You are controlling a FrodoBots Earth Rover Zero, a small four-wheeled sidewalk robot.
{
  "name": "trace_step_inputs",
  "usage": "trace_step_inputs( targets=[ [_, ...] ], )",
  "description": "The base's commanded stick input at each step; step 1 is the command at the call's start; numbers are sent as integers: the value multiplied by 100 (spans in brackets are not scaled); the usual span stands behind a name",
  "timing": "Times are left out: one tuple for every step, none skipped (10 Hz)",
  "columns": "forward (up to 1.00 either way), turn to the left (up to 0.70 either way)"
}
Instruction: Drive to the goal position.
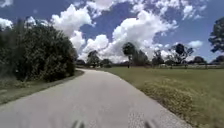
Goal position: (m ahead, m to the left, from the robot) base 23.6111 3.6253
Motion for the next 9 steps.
trace_step_inputs(
  targets=[
    [50,0],
    [50,4],
    [50,16],
    [50,25],
    [50,25],
    [50,25],
    [50,25],
    [50,0],
    [50,0]
  ],
)
